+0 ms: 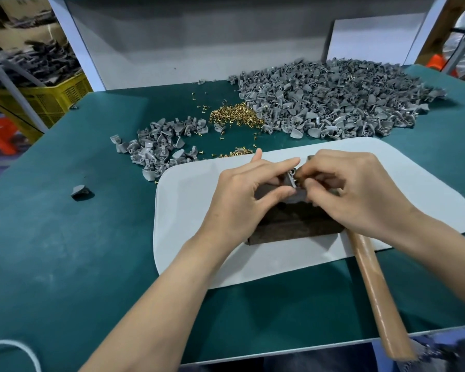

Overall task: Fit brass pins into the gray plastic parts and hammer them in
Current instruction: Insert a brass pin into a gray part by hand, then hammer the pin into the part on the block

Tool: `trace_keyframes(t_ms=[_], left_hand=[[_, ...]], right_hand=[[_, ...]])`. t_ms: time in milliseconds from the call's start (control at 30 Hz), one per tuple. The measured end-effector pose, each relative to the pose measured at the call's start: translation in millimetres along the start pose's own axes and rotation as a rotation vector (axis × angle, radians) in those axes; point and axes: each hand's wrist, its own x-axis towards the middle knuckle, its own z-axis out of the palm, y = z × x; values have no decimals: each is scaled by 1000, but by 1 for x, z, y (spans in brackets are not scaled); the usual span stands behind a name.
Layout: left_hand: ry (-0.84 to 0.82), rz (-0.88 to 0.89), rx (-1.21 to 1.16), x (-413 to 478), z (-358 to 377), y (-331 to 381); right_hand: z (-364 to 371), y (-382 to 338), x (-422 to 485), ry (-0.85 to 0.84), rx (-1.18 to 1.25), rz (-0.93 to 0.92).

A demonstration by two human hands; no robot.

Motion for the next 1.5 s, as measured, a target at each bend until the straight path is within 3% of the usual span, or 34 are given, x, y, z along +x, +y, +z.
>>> trace_keyframes(t_ms=[100, 533, 867, 1000, 1133, 1200, 1267, 1300, 1400, 1500], left_hand=[[-11, 24, 14, -1, 0, -2], [-35, 32, -23, -5, 2, -1], [11, 73, 25, -5, 5, 2], [-8, -47, -73, -5, 4, 5], [-40, -226, -311, -2, 1, 7], [-26, -287, -404, -1, -1, 4], [-30, -333, -419, 0, -3, 2], [-47, -350, -395, -1, -3, 1], [-99, -377, -323, -2, -2, 0], [-102, -336, -178, -2, -2, -3]], right_hand=[[-2, -2, 1, -48, 48, -10], [-11, -4, 6, -55, -135, -177], [-7, -2, 0, -31, -2, -43], [-3, 0, -1, 23, 79, 73], [-5, -3, 0, 7, 78, 62], [-7, 0, 0, 95, 65, 68], [-12, 18, 2, 253, -71, 213], [-15, 30, 4, 246, -196, 351], [-13, 57, 4, -130, -411, 771], [-3, 63, 7, -267, -390, 890]])
